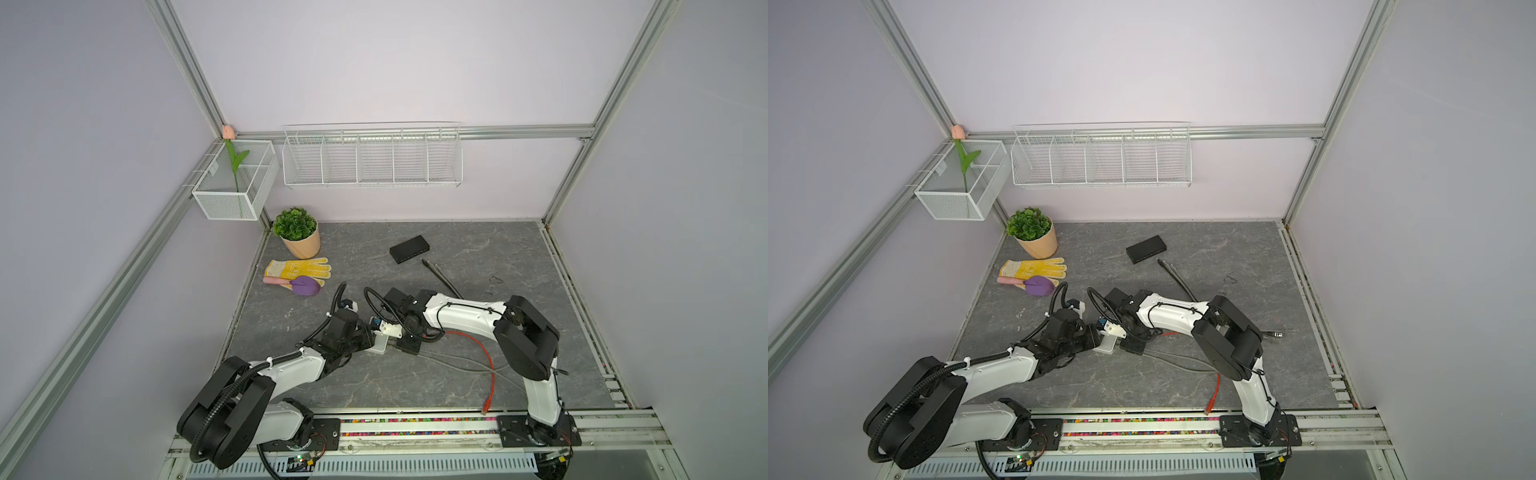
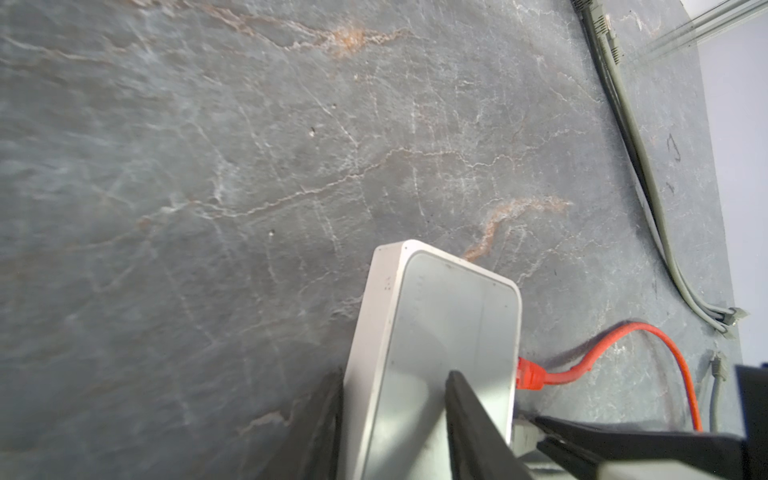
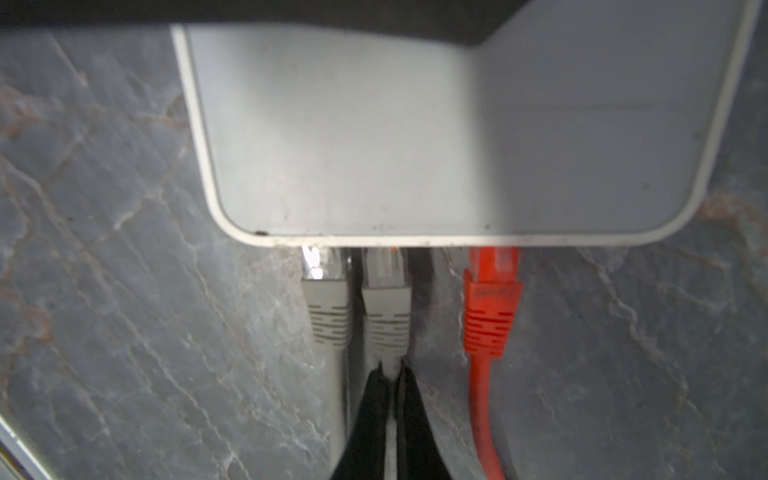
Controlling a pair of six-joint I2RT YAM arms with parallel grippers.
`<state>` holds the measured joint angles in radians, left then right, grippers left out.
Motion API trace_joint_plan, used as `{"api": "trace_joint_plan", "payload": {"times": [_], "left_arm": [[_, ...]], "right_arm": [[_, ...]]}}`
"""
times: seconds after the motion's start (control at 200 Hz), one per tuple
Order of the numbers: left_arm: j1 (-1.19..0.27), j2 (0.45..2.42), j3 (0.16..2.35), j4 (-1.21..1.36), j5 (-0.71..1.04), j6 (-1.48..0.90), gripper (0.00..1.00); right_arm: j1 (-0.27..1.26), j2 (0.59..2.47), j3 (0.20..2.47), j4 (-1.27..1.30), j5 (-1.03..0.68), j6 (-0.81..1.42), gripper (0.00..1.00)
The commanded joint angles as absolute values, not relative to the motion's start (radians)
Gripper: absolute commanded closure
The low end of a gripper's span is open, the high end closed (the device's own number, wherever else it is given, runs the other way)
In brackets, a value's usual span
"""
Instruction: Insert the plug into the switch port
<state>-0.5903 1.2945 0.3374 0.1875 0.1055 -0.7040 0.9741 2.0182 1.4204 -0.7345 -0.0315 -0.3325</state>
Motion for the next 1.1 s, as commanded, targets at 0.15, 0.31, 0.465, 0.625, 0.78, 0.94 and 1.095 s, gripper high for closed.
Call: {"api": "trace_joint_plan", "payload": {"times": [0.15, 0.31, 0.465, 0.625, 0.78, 0.94, 1.095], "left_arm": [[-0.653, 1.275, 0.292, 0.114, 0.262, -0.731, 0.61], [-0.655, 1.247, 0.278, 0.107, 0.259, -0.732, 0.62], [-0.657, 1.237, 0.276, 0.102, 0.260, -0.729, 0.61], [-0.657, 1.238, 0.289, 0.093, 0.263, -0.719, 0.62], [-0.657, 1.246, 0.296, 0.094, 0.269, -0.711, 0.61], [-0.658, 1.261, 0.299, 0.106, 0.277, -0.716, 0.61], [-0.660, 1.239, 0.300, 0.081, 0.255, -0.718, 0.62]], "right_arm": [[0.986, 2.025, 1.508, -0.366, -0.123, -0.298, 0.93], [0.985, 2.009, 1.504, -0.330, -0.140, -0.288, 0.93], [0.985, 1.980, 1.472, -0.272, -0.203, -0.283, 0.93], [0.986, 1.947, 1.430, -0.223, -0.286, -0.287, 0.93], [0.985, 1.937, 1.417, -0.218, -0.288, -0.294, 0.93], [0.984, 1.944, 1.427, -0.206, -0.282, -0.293, 0.93], [0.985, 1.959, 1.452, -0.211, -0.263, -0.285, 0.93]]}}
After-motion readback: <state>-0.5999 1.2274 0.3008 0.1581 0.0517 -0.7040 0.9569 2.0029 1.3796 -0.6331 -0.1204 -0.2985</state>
